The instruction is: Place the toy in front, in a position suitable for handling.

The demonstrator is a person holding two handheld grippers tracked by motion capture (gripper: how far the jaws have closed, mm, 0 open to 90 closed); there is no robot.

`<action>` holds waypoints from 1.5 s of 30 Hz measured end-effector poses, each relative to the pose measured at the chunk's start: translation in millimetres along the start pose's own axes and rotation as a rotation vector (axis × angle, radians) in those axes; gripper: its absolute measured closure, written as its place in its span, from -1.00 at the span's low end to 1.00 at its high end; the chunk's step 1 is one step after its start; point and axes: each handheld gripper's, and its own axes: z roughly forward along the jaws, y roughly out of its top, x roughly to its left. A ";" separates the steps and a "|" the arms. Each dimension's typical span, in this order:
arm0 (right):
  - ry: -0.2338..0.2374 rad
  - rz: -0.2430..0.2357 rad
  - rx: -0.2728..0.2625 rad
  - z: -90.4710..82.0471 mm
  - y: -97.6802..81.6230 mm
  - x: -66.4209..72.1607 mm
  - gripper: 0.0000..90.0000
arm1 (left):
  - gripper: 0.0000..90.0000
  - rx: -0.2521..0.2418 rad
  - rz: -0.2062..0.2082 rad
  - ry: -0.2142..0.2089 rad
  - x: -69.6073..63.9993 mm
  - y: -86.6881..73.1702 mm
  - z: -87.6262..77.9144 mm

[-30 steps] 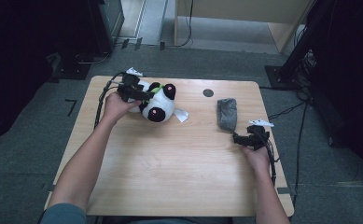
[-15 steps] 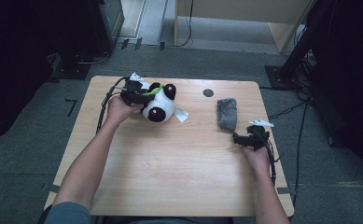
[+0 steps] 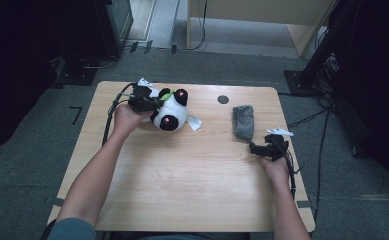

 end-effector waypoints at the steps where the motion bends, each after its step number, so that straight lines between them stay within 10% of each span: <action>1: 0.000 0.001 0.000 0.0 0.0 0.1 -0.90 | 0.61 -0.005 -0.005 -0.001 -0.9 1.0 -2.1; 14: 0.000 0.001 0.002 -0.1 0.1 0.1 -0.90 | 0.61 -0.013 -0.015 -0.004 -43.0 7.7 -42.8; 27: 0.000 -0.003 0.000 0.0 -0.1 -0.2 -0.90 | 0.60 -0.031 -0.035 -0.028 -95.1 -22.3 -73.7; 45: 0.003 -0.003 -0.002 -0.3 -0.1 0.0 -0.87 | 0.57 -0.005 -0.095 -0.071 -144.0 -57.6 -48.0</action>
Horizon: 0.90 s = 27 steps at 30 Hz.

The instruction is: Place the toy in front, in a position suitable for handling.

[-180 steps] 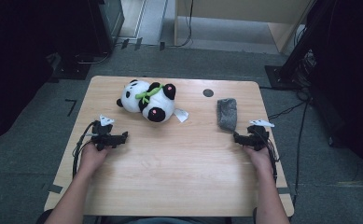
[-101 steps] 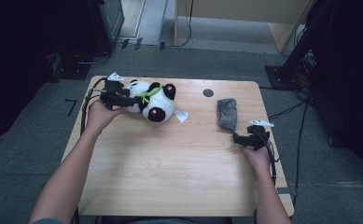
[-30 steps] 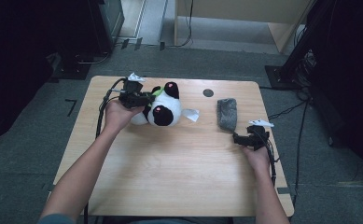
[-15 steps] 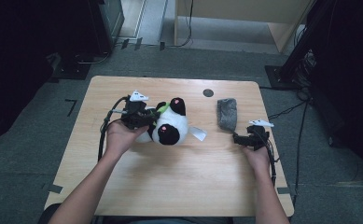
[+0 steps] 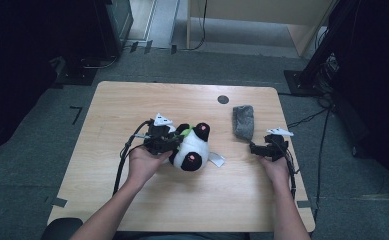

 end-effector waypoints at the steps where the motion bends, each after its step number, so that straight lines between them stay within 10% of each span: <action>1: 0.002 -0.002 -0.001 -0.1 0.0 0.0 -0.87 | 0.56 -0.006 0.001 -0.001 -0.5 -2.1 1.2; 11: -0.002 0.010 0.040 -6.3 7.6 -1.4 -0.67 | 0.18 -0.028 0.051 -0.015 3.3 -8.6 -0.9; 27: 0.045 0.008 -0.080 -20.9 46.3 16.1 -0.30 | -0.23 -0.122 0.047 -0.056 32.9 -9.2 -35.4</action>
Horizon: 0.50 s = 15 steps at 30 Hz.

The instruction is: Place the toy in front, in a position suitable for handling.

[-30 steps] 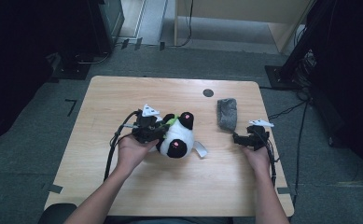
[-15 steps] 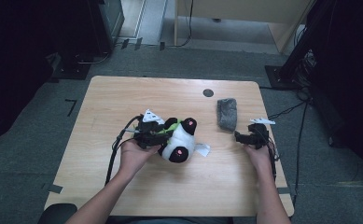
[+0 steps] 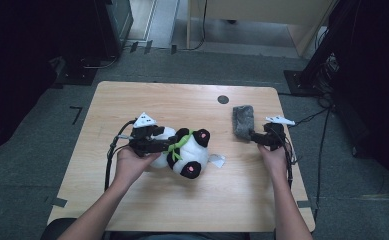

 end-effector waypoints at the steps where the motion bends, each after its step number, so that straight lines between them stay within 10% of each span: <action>1: 0.005 0.001 -0.009 0.7 3.3 0.5 -0.29 | -0.24 -0.001 0.003 0.001 2.5 -1.0 -2.3; 15: 0.034 0.014 0.016 32.2 31.8 1.7 -0.27 | -0.34 -0.010 0.010 0.020 40.0 -28.6 -29.5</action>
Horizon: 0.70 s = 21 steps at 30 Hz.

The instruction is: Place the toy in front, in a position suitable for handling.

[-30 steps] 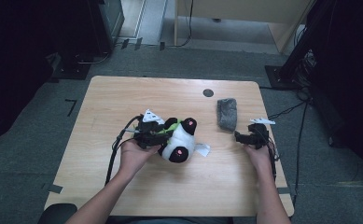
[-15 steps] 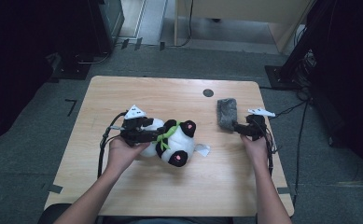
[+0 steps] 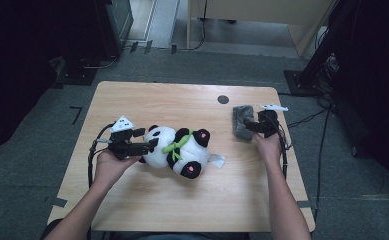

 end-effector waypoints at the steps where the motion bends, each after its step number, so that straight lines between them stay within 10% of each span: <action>1: -0.002 0.004 0.001 2.5 0.3 -0.9 -0.27 | -0.34 0.004 -0.003 -0.001 1.9 -2.4 -0.9; 15: 0.029 0.063 0.028 28.1 -4.9 -7.7 -0.24 | -0.36 0.006 -0.020 -0.036 12.0 -27.5 -4.4; 21: 0.033 0.050 0.068 40.6 -9.7 -3.4 -0.16 | -0.40 0.035 0.037 -0.012 8.9 -34.3 7.1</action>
